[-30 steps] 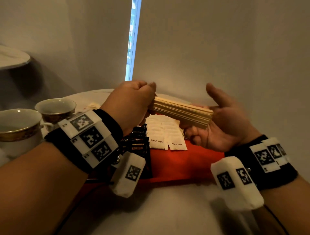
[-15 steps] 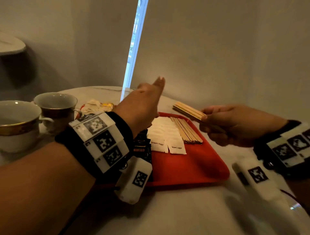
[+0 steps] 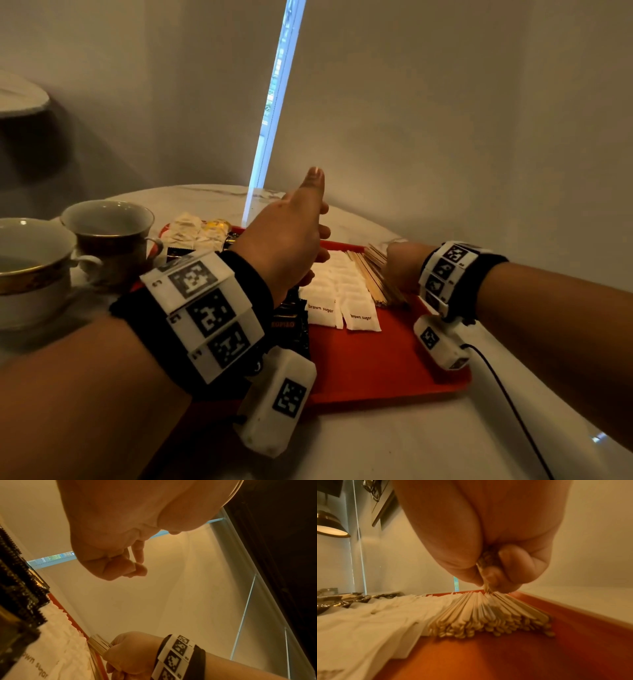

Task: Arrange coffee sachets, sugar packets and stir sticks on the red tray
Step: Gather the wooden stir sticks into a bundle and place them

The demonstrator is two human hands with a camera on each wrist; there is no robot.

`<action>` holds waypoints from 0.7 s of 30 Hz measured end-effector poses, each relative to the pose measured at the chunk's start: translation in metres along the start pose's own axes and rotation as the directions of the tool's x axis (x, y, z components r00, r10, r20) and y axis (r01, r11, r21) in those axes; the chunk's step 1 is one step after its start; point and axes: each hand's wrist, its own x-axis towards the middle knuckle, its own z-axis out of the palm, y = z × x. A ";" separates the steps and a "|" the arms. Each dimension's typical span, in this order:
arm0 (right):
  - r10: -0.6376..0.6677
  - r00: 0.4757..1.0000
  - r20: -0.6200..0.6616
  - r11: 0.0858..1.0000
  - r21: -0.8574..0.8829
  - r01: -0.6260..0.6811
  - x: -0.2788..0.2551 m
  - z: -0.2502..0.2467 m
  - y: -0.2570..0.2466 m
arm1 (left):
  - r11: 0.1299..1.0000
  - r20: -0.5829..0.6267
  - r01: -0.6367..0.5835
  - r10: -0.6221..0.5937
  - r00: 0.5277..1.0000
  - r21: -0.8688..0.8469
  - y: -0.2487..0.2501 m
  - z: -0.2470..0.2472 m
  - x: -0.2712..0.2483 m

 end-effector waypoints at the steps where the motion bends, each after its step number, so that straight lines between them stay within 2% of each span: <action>1: -0.003 1.000 0.000 1.000 0.006 0.003 0.003 0.001 0.000 | 1.000 -0.003 0.002 -0.002 1.000 0.002 0.000 0.000 0.001; 9: 0.007 1.000 0.029 0.996 -0.088 -0.004 0.007 -0.001 -0.013 | 0.999 0.029 0.035 -0.034 0.999 -0.019 0.001 -0.002 0.002; 14: 0.038 0.999 0.017 0.996 0.078 -0.039 0.006 -0.005 -0.008 | 0.998 0.051 0.048 -0.047 0.998 -0.029 0.002 -0.001 -0.001; 18: 0.038 0.999 0.030 0.999 0.013 -0.039 -0.001 -0.013 -0.002 | 0.998 0.054 0.058 -0.056 0.997 -0.036 0.002 -0.002 -0.001; 21: 0.002 0.998 0.070 0.999 0.043 -0.005 -0.008 -0.017 0.002 | 0.998 0.060 0.063 -0.062 0.996 -0.029 0.002 -0.001 -0.002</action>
